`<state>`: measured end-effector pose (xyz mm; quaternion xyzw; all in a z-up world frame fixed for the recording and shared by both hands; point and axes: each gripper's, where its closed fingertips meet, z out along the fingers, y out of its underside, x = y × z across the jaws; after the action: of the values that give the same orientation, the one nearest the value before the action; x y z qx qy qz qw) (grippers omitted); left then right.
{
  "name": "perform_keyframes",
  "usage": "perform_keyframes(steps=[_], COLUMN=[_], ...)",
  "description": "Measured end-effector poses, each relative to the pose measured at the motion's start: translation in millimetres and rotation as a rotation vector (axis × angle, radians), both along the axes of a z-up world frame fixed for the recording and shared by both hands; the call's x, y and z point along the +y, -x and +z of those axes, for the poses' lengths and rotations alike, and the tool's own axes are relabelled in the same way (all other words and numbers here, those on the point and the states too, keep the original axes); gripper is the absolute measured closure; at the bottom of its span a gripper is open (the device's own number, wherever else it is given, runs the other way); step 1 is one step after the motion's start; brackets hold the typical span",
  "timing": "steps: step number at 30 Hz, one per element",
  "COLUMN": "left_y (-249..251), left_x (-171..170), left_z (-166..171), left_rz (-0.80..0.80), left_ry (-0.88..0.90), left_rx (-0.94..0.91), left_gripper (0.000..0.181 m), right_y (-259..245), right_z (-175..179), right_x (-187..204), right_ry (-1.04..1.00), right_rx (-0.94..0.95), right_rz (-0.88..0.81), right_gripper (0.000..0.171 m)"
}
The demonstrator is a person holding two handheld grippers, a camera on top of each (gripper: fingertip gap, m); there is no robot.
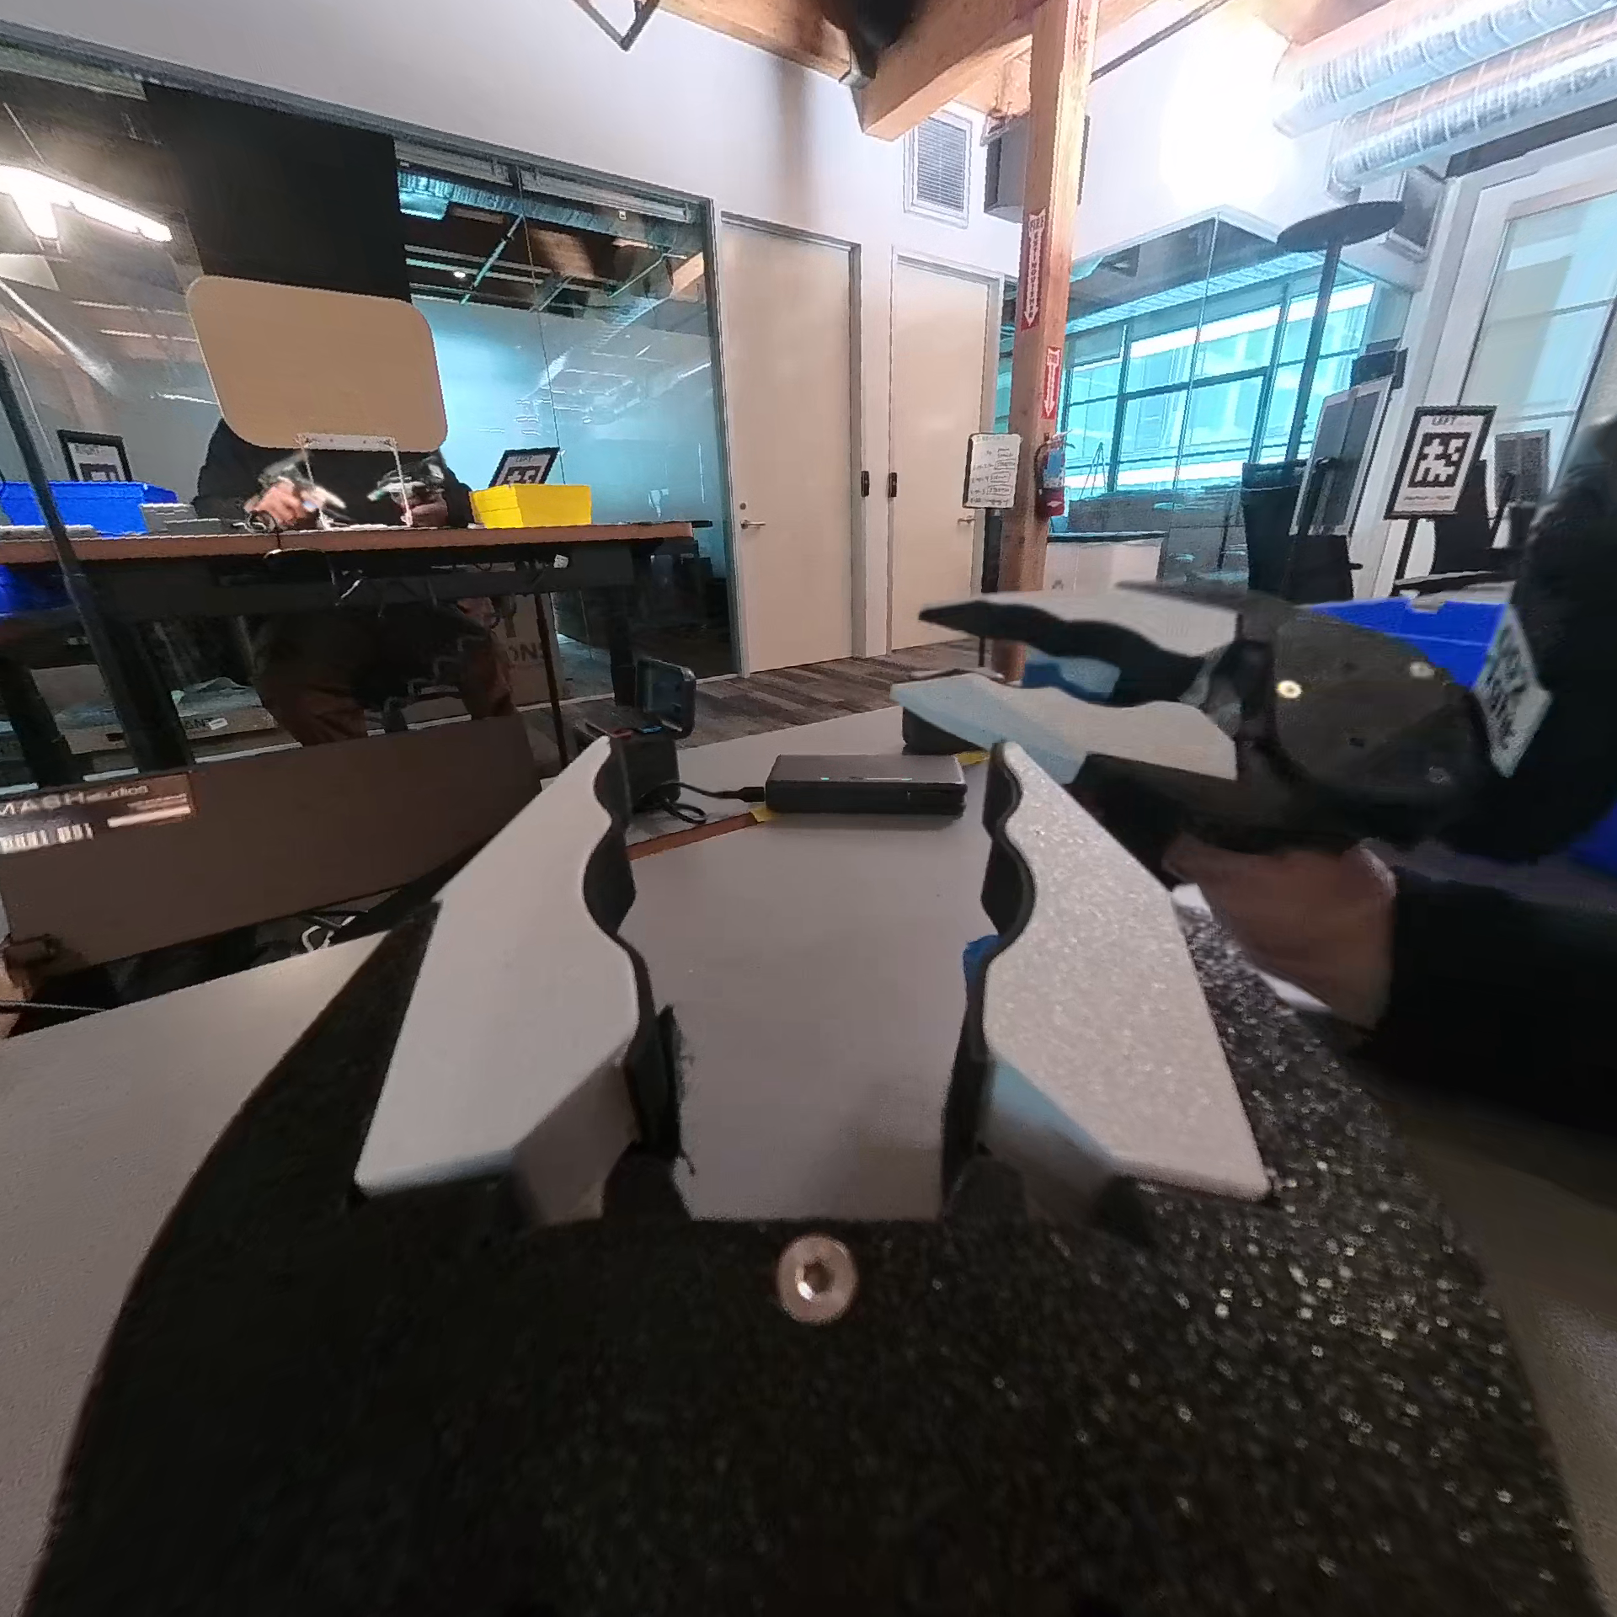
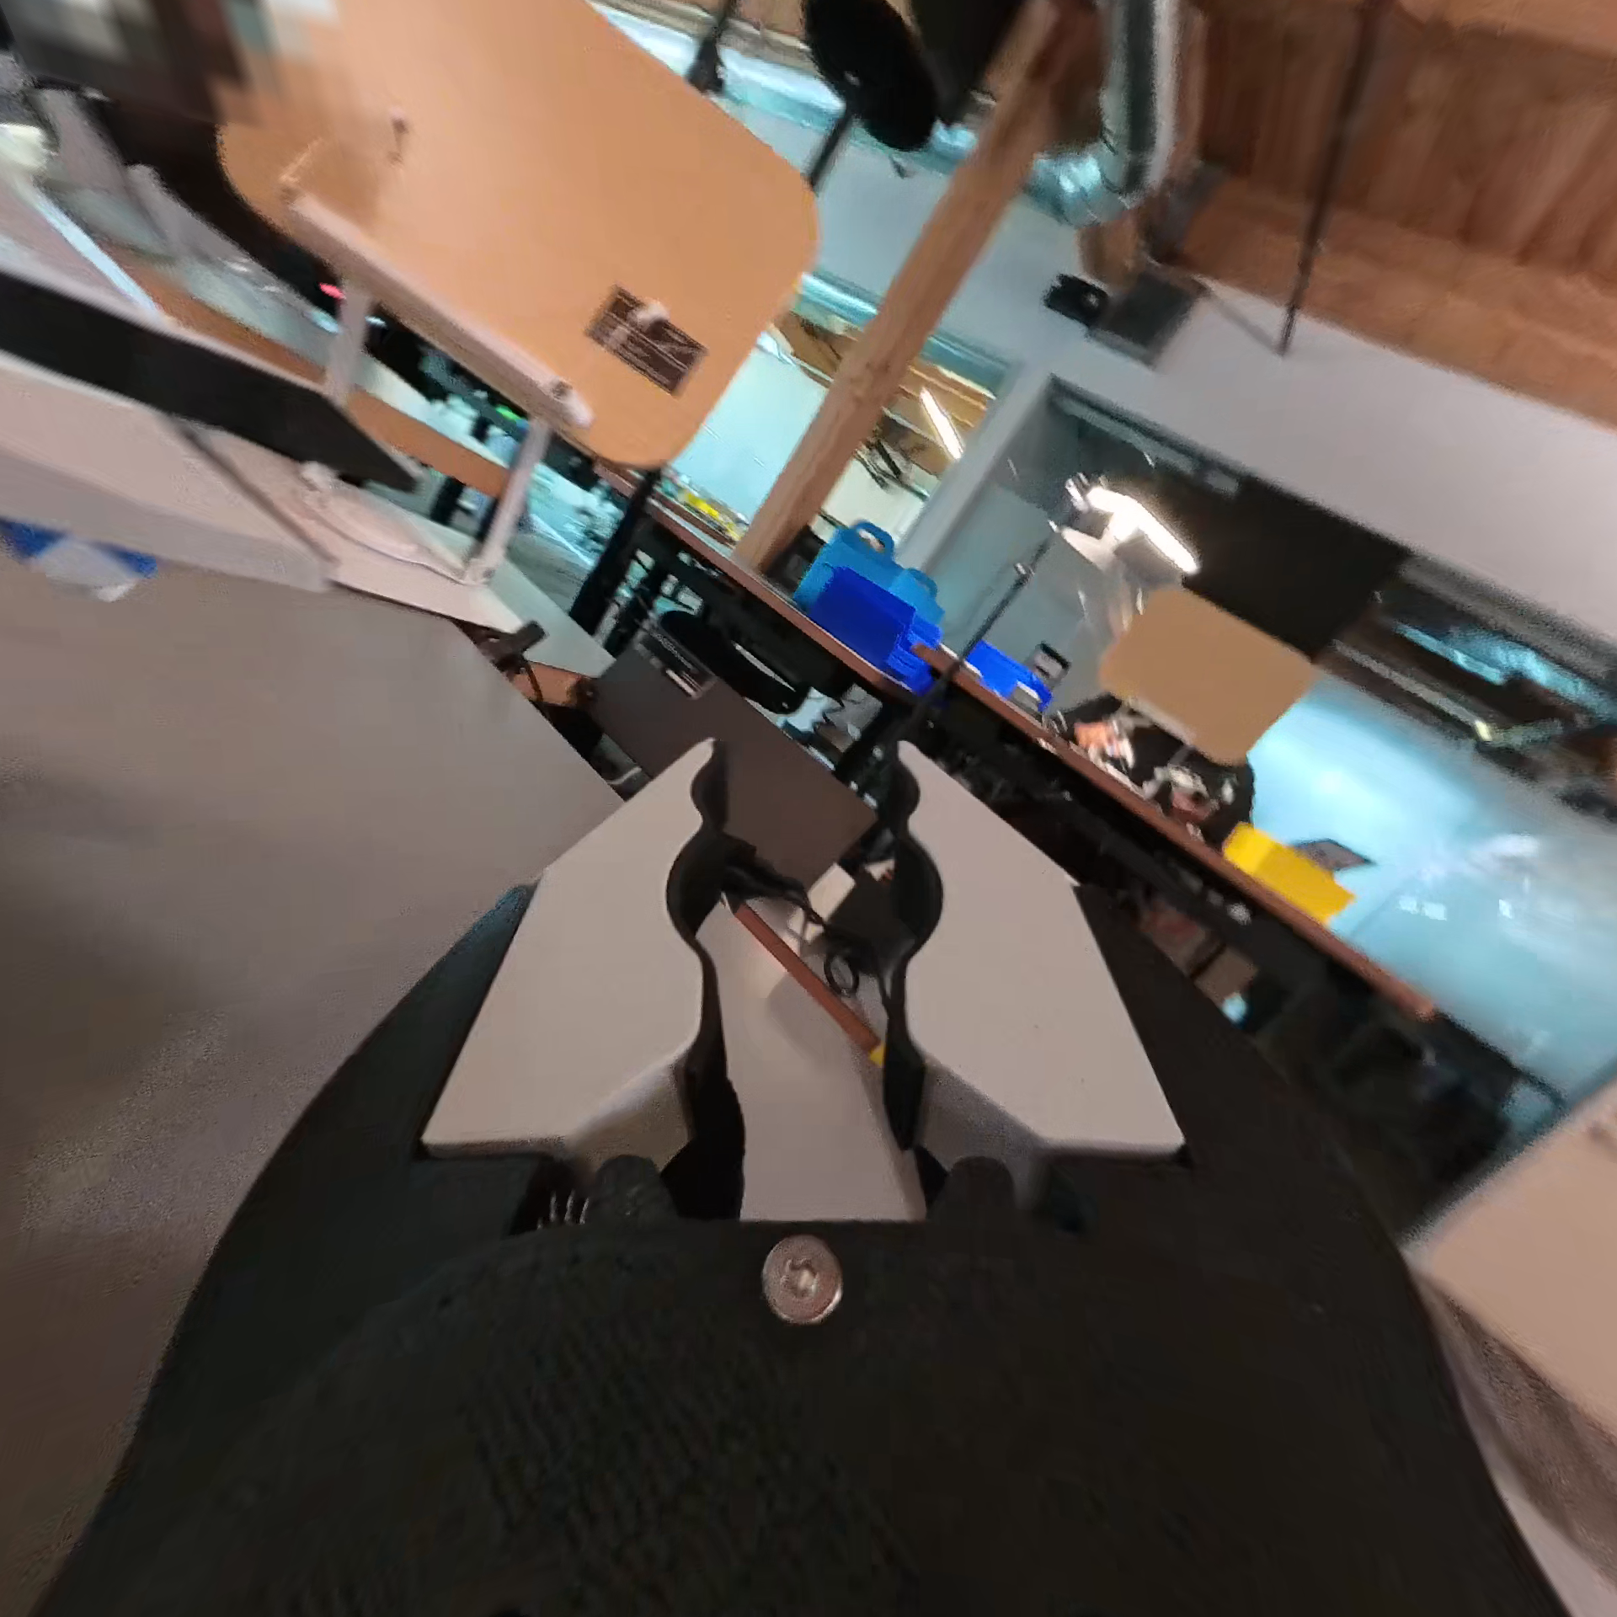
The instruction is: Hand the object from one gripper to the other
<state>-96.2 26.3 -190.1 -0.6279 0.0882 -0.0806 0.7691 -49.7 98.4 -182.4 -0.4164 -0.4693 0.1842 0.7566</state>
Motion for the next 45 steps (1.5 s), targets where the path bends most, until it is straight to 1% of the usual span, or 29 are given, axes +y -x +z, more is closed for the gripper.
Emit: perform_keyframes(steps=[1,2,3,5,7,9,11,12,14,16,17,18,20,22,24,26,29,32,35,38,40,43,45], left_y=[-1.2,-2.0,-1.8,0.4,3.4,12.4,33.4,49.1,94.5,150.2,176.4,196.9,224.5,244.2,258.5,267.3,272.0,286.4,292.6,296.2,298.8,302.5,302.4], left_x=[0.4,0.2,-0.8,-7.0,-21.4,-48.3,-84.4,-102.1,-135.0,-164.5,-177.4,-187.0,-199.0,-206.5,-215.8,-223.6,-230.2,-236.8,-242.4,-246.6,-253.2,-262.1,-264.8], left_z=[0.8,2.3,6.1,21.2,43.4,77.6,108.7,117.3,121.1,106.0,91.0,73.0,35.0,-0.9,-36.9,-64.6,-90.8,-93.0,-97.2,-103.5,-109.3,-110.0,-106.9], left_rz=[-0.003,-0.002,0.006,0.031,0.057,0.119,0.238,0.306,0.470,0.630,0.681,0.691,0.652,0.619,0.605,0.584,0.555,0.614,0.624,0.619,0.620,0.625,0.637], left_ry=[0.002,0.000,-0.010,-0.047,-0.085,-0.140,-0.165,-0.139,-0.022,0.179,0.310,0.441,0.674,0.872,1.080,1.242,1.390,1.475,1.554,1.603,1.655,1.722,1.713], left_rx=[0.021,0.048,0.074,0.115,0.153,0.148,0.131,0.130,0.140,0.164,0.151,0.120,0.046,0.009,-0.007,0.009,0.002,0.062,0.044,0.026,0.062,0.166,0.218], left_gripper=[0.104,0.108,0.110,0.110,0.110,0.109,0.119,0.124,0.133,0.133,0.134,0.134,0.134,0.131,0.125,0.125,0.125,0.128,0.125,0.131,0.135,0.140,0.144], right_y=[2.1,4.0,6.4,8.5,7.6,5.6,6.7,7.7,10.3,13.5,15.0,16.7,19.9,21.6,21.7,21.1,20.1,20.2,21.3,23.0,23.5,23.3,22.7], right_z=[-1.0,-4.4,-7.9,-10.6,-9.9,-8.6,-8.8,-8.8,-9.1,-8.9,-8.8,-9.3,-12.2,-14.2,-15.1,-15.1,-14.5,-14.0,-13.7,-14.2,-14.3,-14.0,-14.0], right_x=[-5.8,-9.2,-10.0,-9.9,-10.7,-6.7,-5.5,-5.0,-5.5,-7.3,-8.0,-8.4,-9.6,-10.8,-10.6,-8.9,-6.3,-5.7,-7.3,-9.3,-9.7,-9.4,-8.3], right_ry=[-0.026,-0.021,0.011,0.072,0.089,0.112,0.141,0.150,0.153,0.149,0.145,0.140,0.133,0.128,0.130,0.140,0.160,0.171,0.168,0.171,0.173,0.182,0.190], right_rx=[-0.004,0.012,0.007,0.002,0.022,0.039,0.047,0.048,0.043,0.036,0.032,0.024,0.003,-0.011,-0.014,-0.010,0.001,0.007,0.005,-0.001,-0.002,0.002,0.005], right_rz=[0.039,0.081,0.109,0.143,0.174,0.169,0.184,0.186,0.189,0.195,0.194,0.192,0.190,0.192,0.192,0.190,0.190,0.193,0.198,0.208,0.210,0.214,0.214], right_gripper=[0.138,0.142,0.141,0.138,0.139,0.139,0.140,0.140,0.142,0.143,0.143,0.144,0.145,0.145,0.146,0.146,0.146,0.146,0.146,0.146,0.147,0.147,0.147])
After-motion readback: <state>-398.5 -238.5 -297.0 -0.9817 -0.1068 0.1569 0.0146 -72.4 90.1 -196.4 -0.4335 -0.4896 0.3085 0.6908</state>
